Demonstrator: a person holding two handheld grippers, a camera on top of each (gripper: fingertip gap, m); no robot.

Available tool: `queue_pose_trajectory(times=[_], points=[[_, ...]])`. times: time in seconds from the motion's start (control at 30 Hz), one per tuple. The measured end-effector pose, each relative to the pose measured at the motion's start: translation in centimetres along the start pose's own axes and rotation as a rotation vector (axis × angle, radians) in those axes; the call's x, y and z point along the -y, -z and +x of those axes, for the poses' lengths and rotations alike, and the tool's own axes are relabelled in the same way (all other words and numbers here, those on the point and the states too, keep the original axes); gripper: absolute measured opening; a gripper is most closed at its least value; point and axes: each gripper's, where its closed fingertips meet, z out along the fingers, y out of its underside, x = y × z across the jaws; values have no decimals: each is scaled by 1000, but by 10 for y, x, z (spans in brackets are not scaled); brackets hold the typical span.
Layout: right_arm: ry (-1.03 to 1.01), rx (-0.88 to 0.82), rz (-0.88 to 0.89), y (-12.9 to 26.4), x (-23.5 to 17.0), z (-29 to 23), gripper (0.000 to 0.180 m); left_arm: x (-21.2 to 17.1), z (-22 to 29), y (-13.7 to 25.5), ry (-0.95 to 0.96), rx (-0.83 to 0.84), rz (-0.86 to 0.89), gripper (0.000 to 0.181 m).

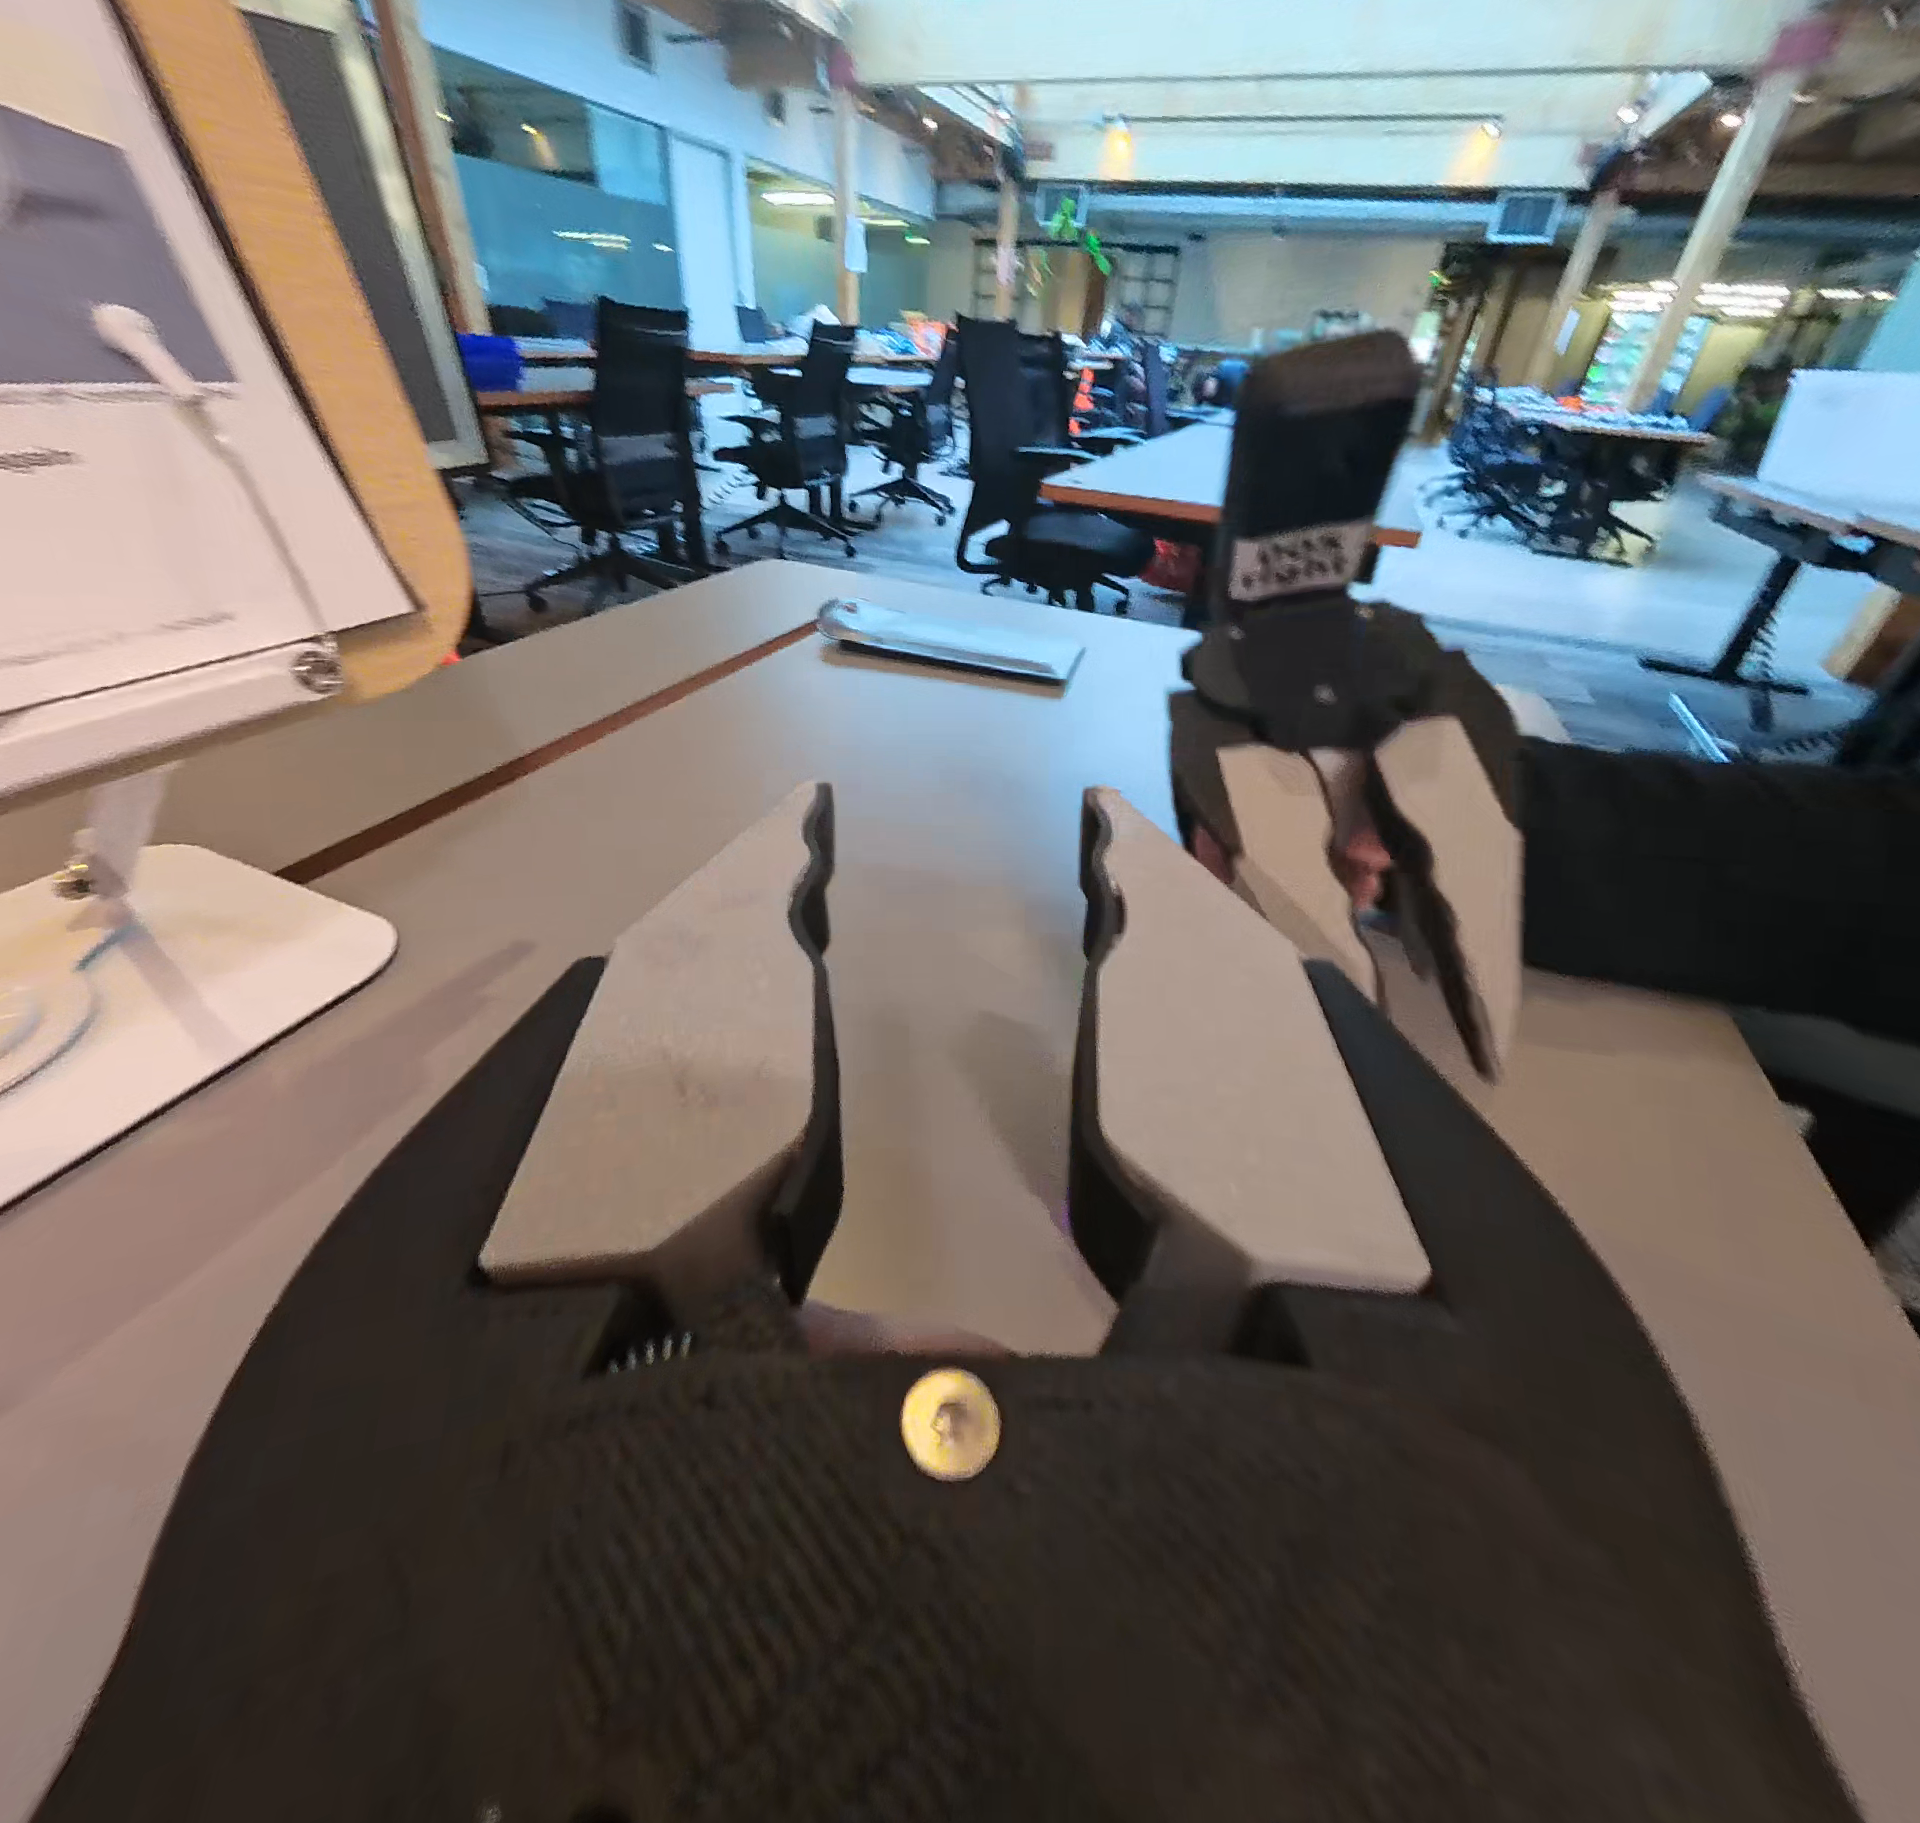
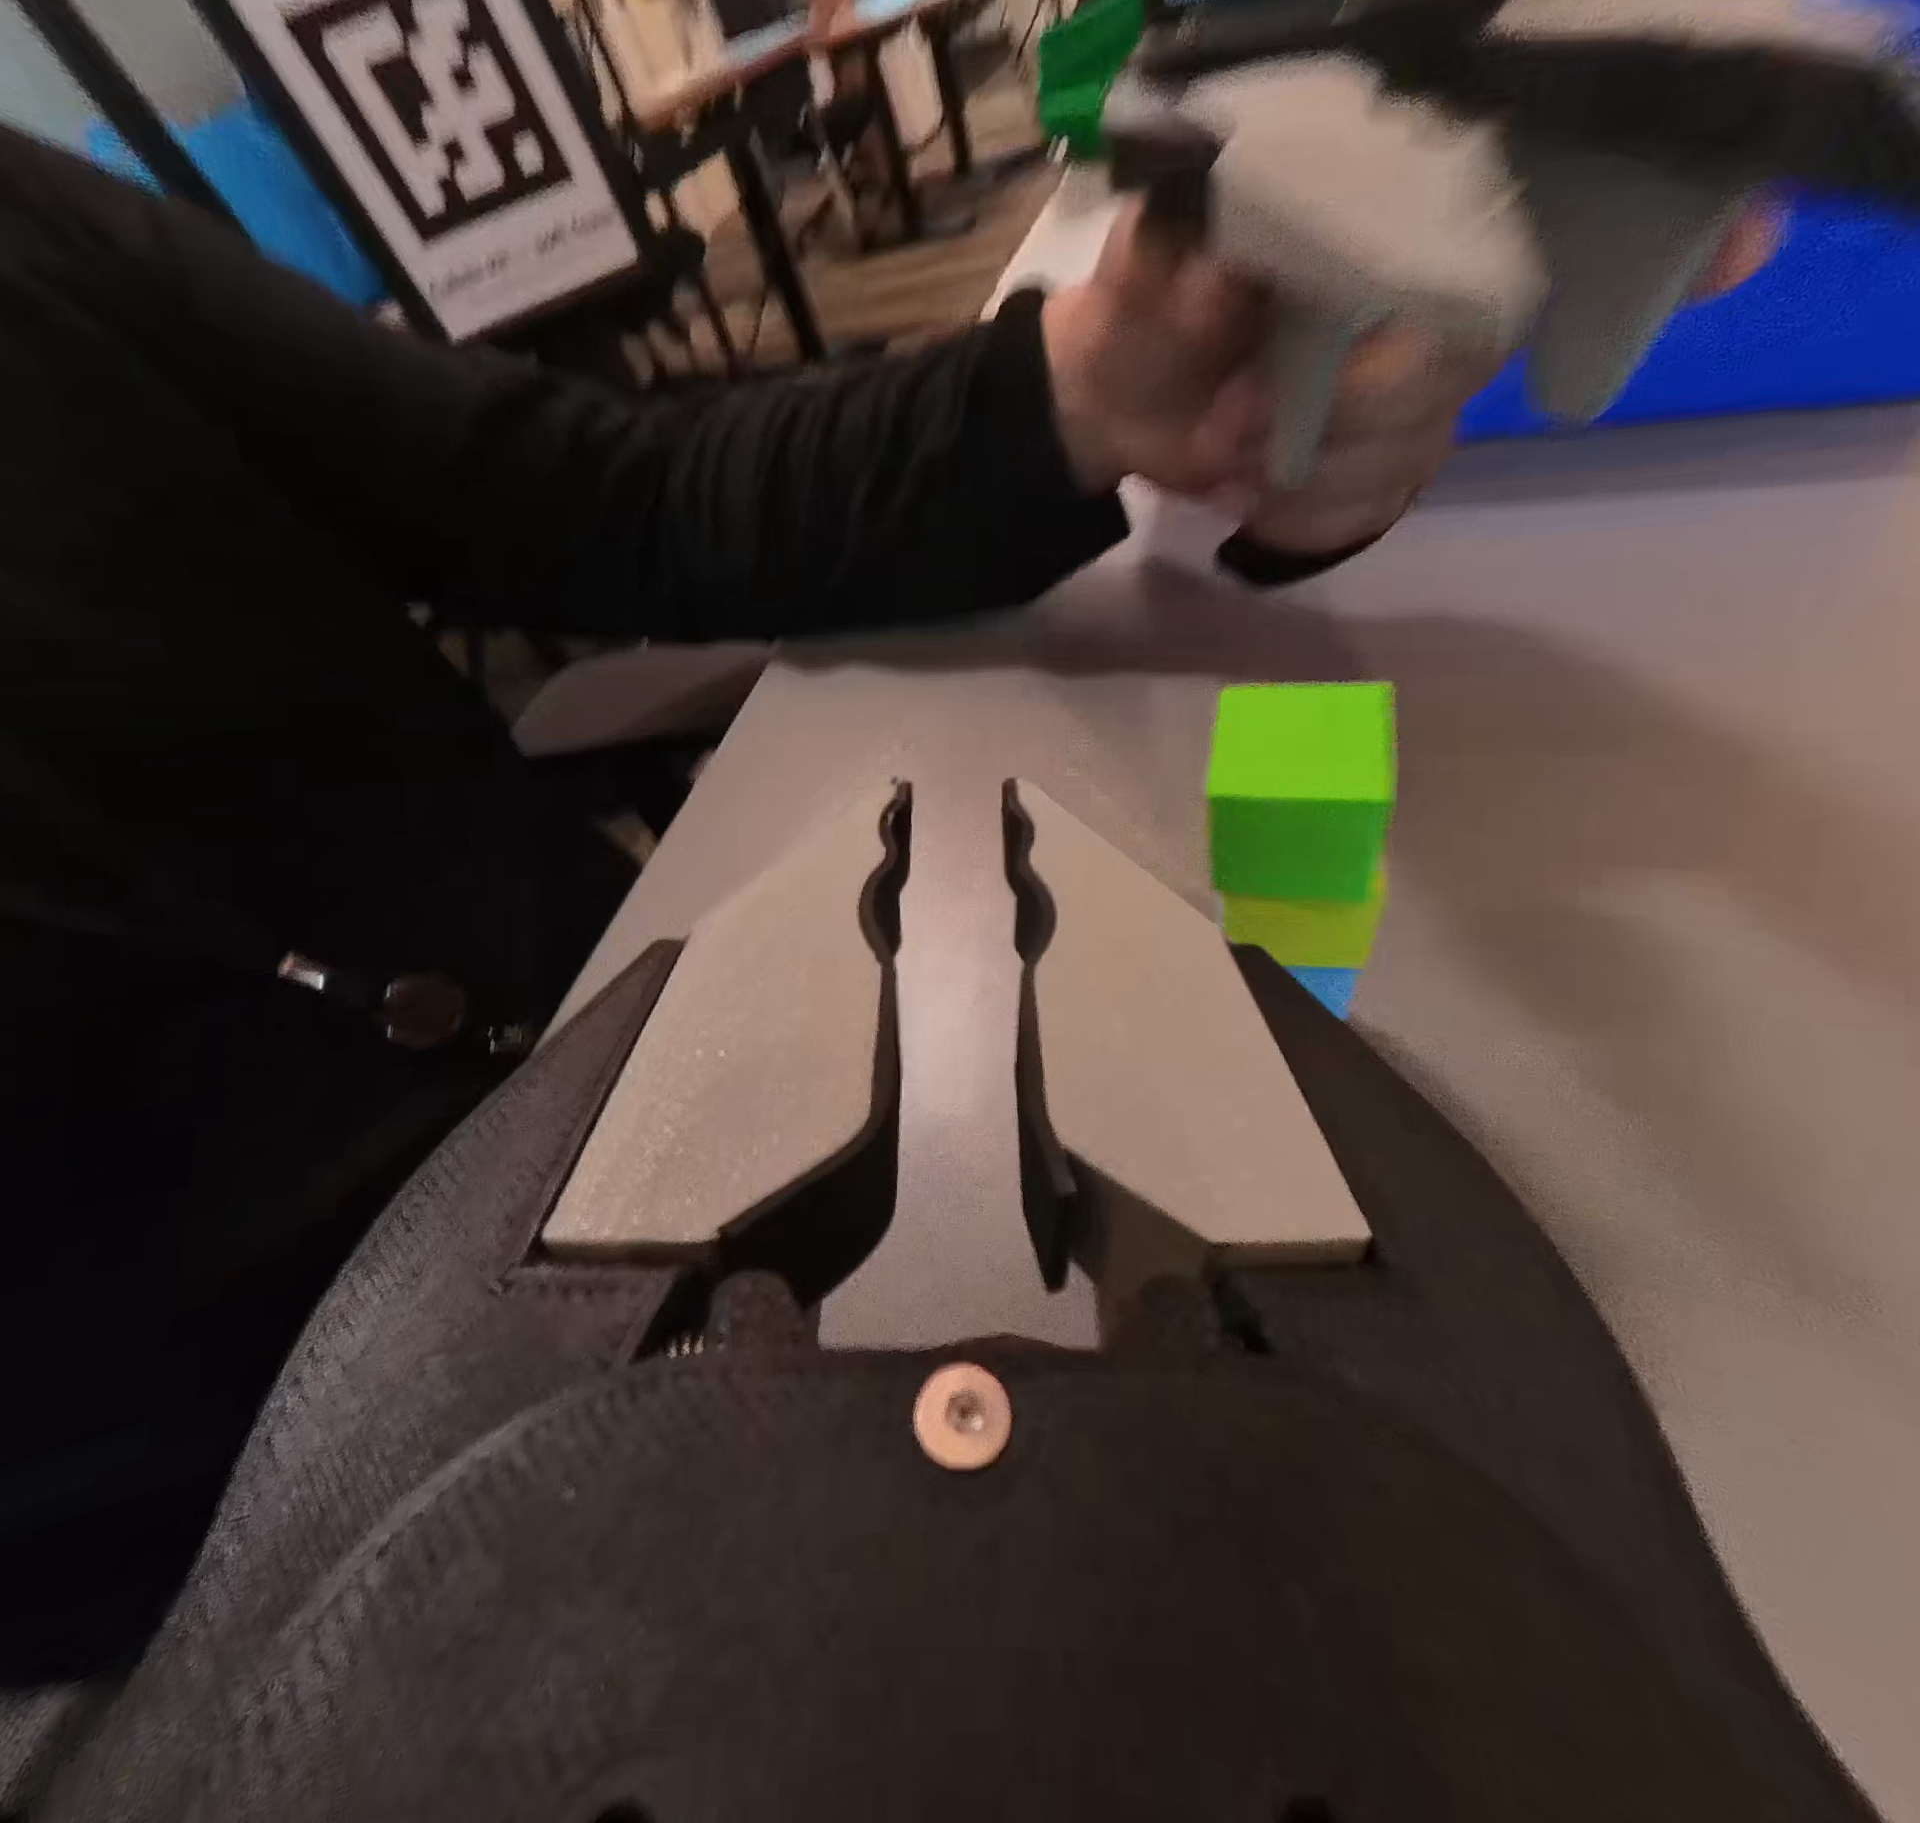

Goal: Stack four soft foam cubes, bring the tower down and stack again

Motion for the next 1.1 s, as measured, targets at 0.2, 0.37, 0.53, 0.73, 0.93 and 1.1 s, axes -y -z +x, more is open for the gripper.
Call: queue_pose_trajectory(times=[0.2, 0.37, 0.53, 0.73, 0.93, 1.1], points=[[34, -186, -223, -21, -38, 29, 23, 1, -14, 2, 5, 76, 10, 43], [38, -580, -55, 26, -6, 87, 21, -3, -22, 2, -14, 127, -14, 41], [-107, -466, 251, 61, 29, 78, 23, -11, -32, 2, 7, 169, -47, 40], [-229, -507, 365, 90, 28, 96, 23, -30, -57, 5, -76, 349, -170, 33], [-282, -603, 365, 106, 16, 113, 23, -63, -81, 10, -177, 540, -384, 37], [-296, -719, 277, 115, -5, 129, 23, -79, -92, 12, -161, 632, -440, 38]])
